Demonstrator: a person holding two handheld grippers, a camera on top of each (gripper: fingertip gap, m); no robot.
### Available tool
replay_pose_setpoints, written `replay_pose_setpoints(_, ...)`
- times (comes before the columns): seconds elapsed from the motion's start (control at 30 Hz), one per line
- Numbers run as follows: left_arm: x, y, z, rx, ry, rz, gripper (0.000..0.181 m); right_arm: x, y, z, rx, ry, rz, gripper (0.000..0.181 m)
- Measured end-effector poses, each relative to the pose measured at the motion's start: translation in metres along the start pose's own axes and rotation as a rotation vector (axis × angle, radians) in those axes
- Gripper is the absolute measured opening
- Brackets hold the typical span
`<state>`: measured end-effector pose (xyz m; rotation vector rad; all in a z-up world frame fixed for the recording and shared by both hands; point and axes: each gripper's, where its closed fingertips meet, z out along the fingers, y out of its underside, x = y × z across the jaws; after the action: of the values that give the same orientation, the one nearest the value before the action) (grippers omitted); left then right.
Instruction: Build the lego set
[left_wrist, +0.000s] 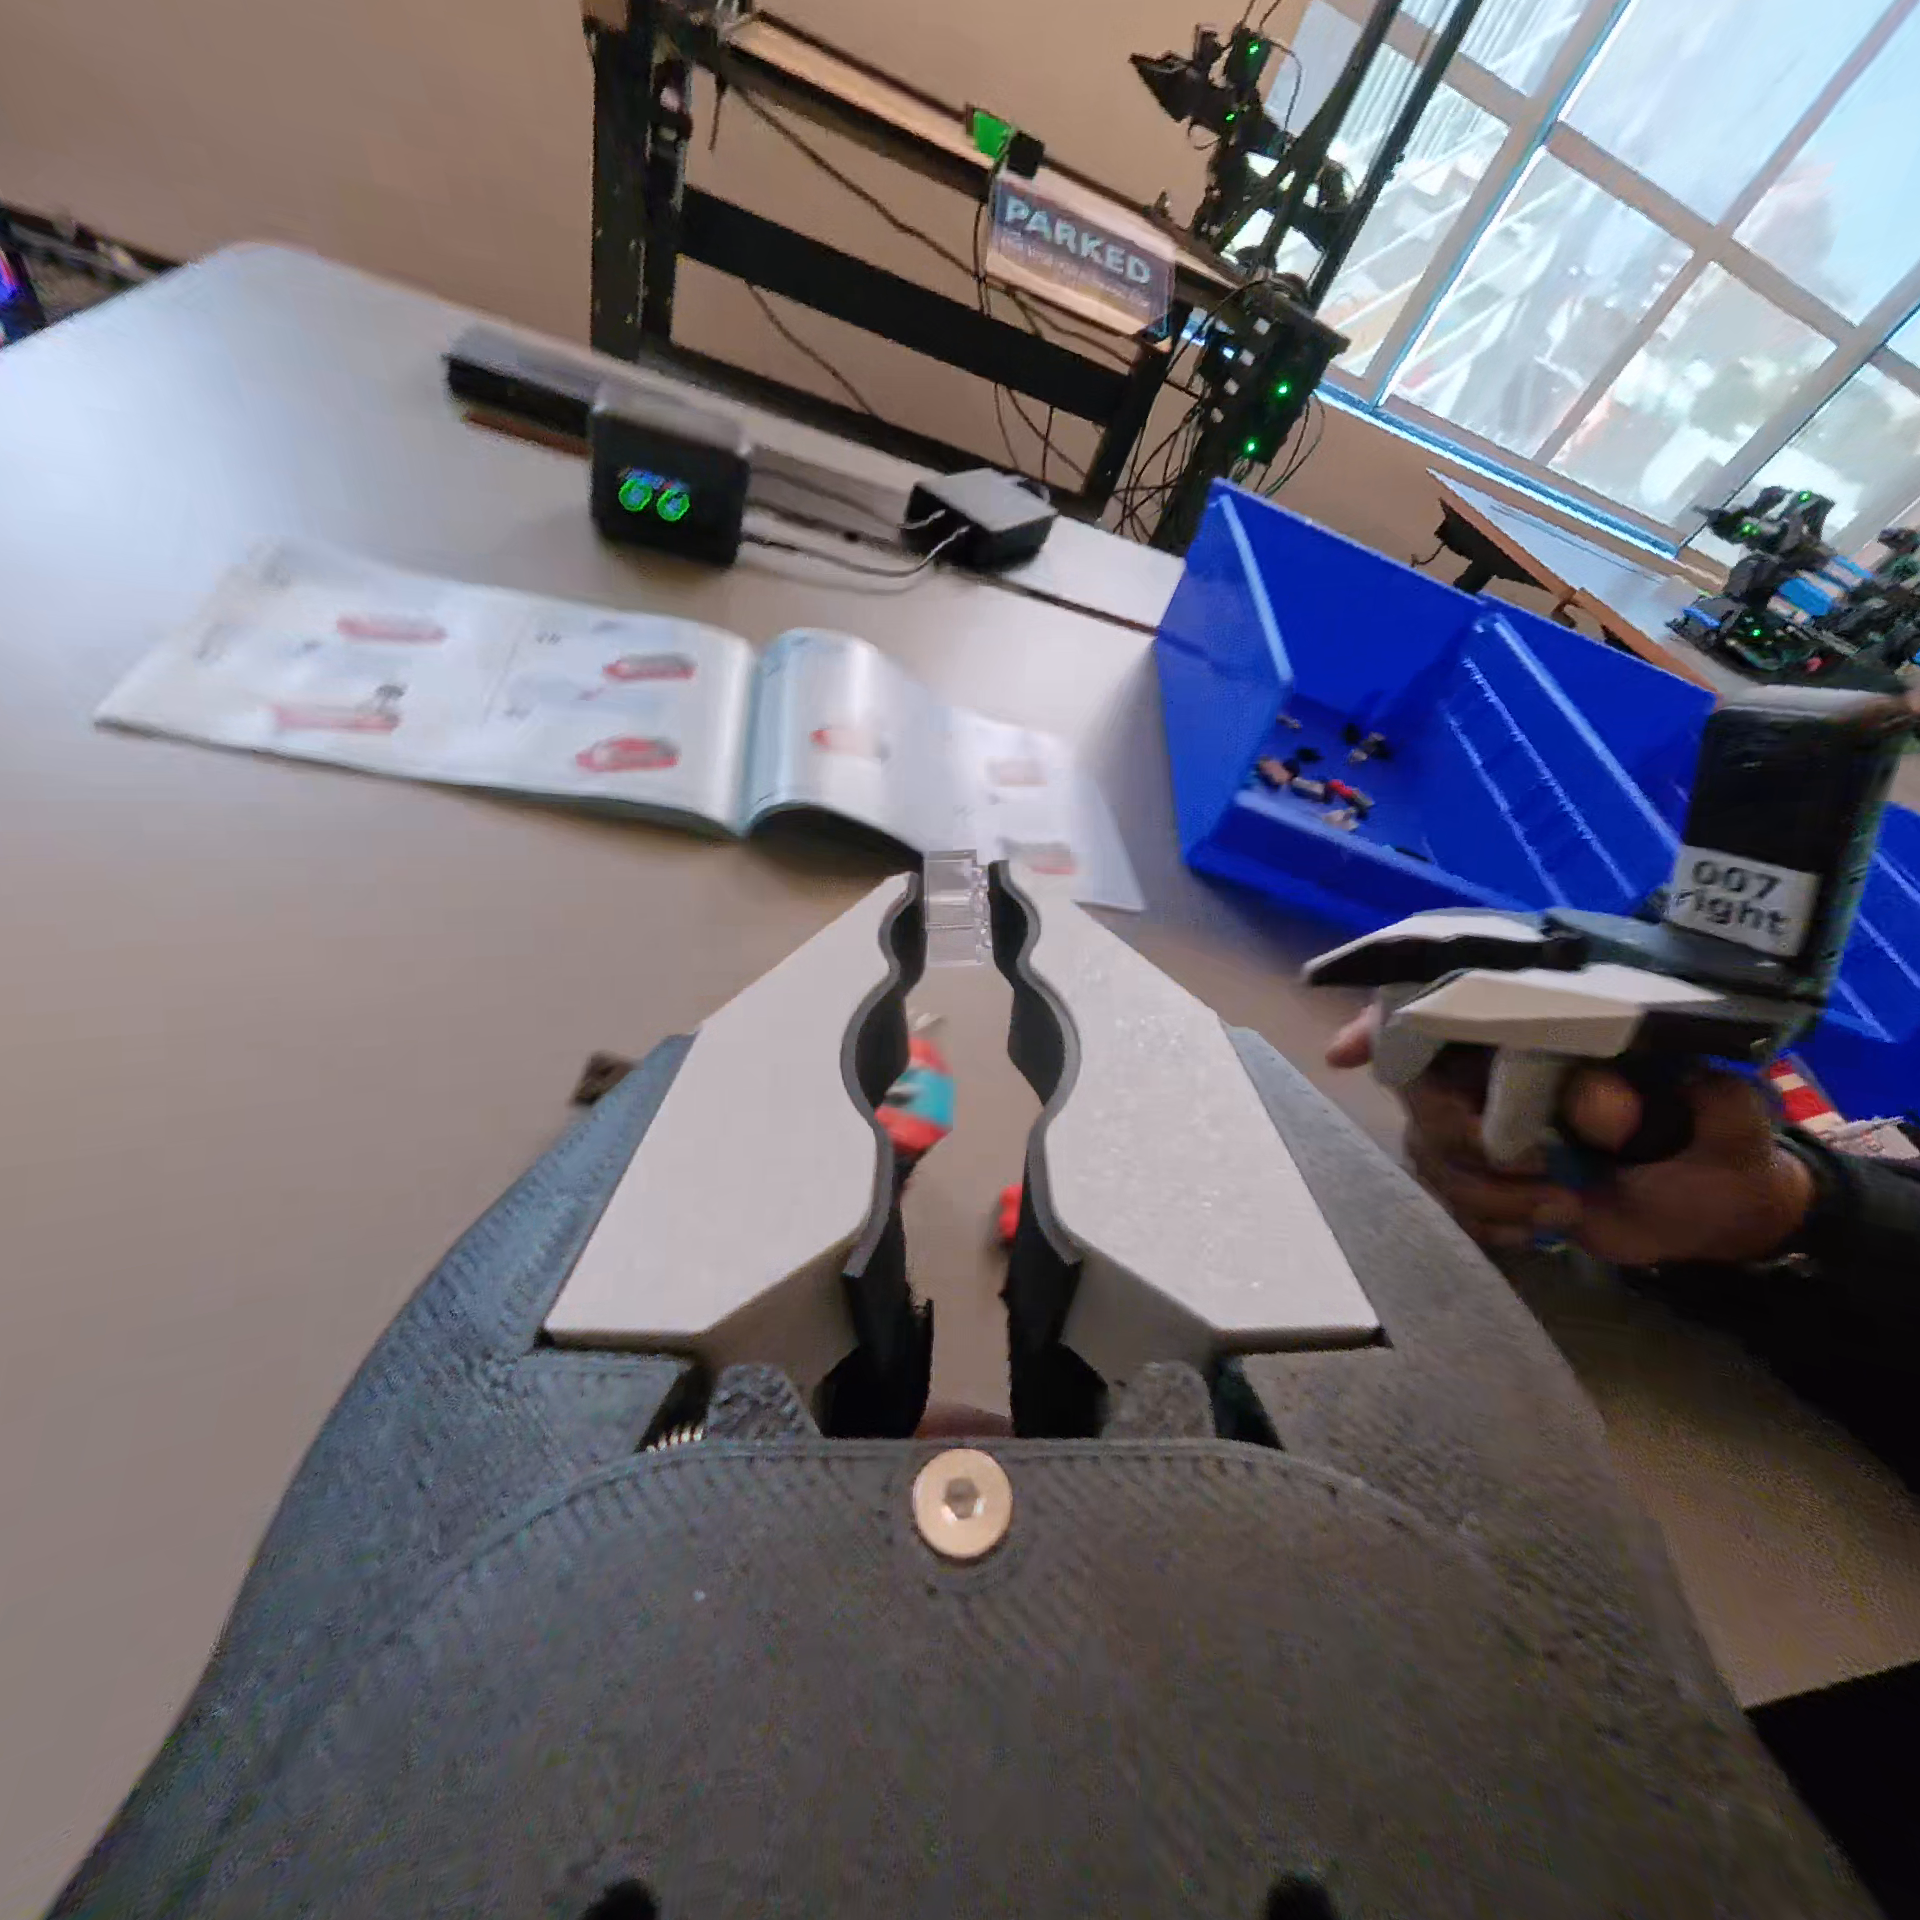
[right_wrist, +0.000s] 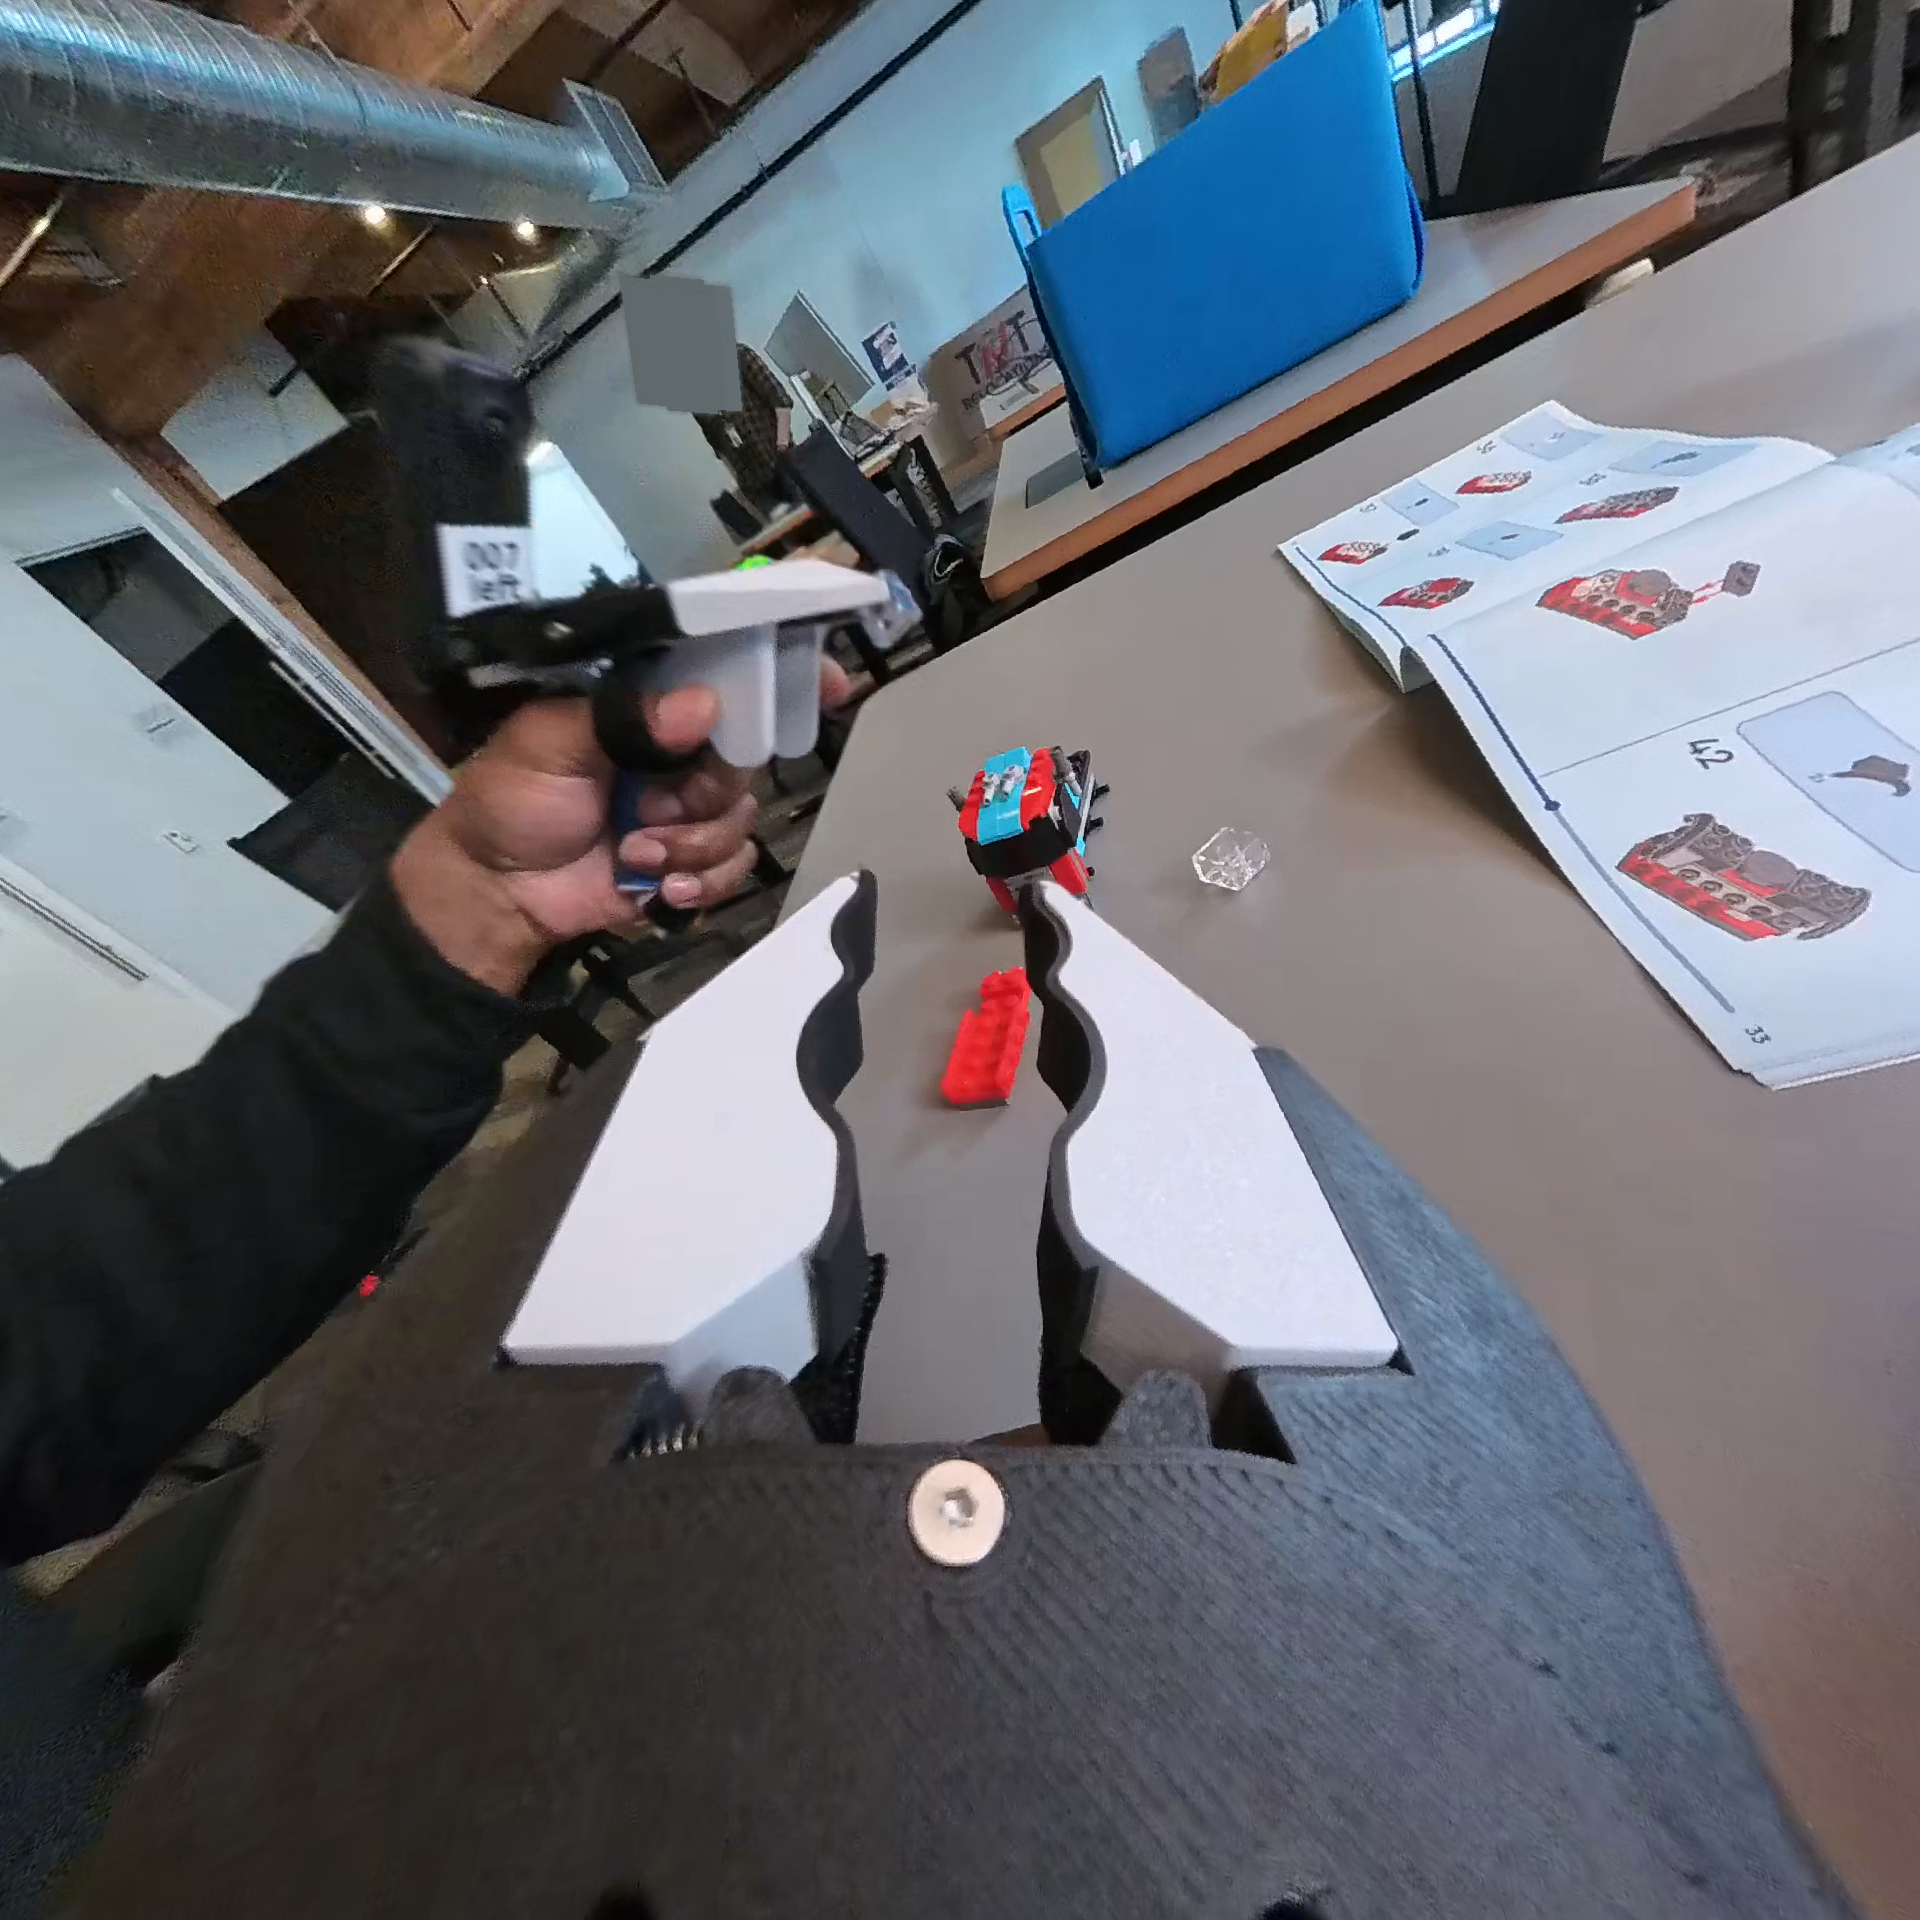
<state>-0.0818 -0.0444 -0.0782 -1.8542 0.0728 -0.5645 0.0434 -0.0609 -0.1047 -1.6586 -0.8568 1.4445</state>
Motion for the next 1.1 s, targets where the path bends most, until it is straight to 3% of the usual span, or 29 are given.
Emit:
replay_pose_setpoints(0.13, -0.050, 0.022, 0.001, -0.061, 0.022, -0.089, 0.012, 0.002, 0.004, 0.006, -0.033, 0.010, 0.002, 0.028)
replay_pose_setpoints(0.3, -0.074, 0.032, 0.012, -0.139, 0.042, -0.151, 0.012, 0.000, 0.002, 0.004, -0.022, -0.015, 0.019, 0.028)
replay_pose_setpoints(0.5, -0.063, 0.030, 0.031, -0.215, 0.125, -0.280, 0.013, -0.002, 0.000, -0.011, 0.003, -0.042, 0.041, 0.027)
replay_pose_setpoints(0.7, -0.050, 0.050, 0.052, -0.323, 0.099, -0.249, 0.012, -0.003, 0.001, -0.019, 0.002, -0.046, 0.035, 0.027)
replay_pose_setpoints(1.1, -0.046, 0.056, 0.065, -0.414, 0.069, -0.159, 0.012, -0.004, 0.007, -0.015, -0.041, -0.040, 0.014, 0.027)
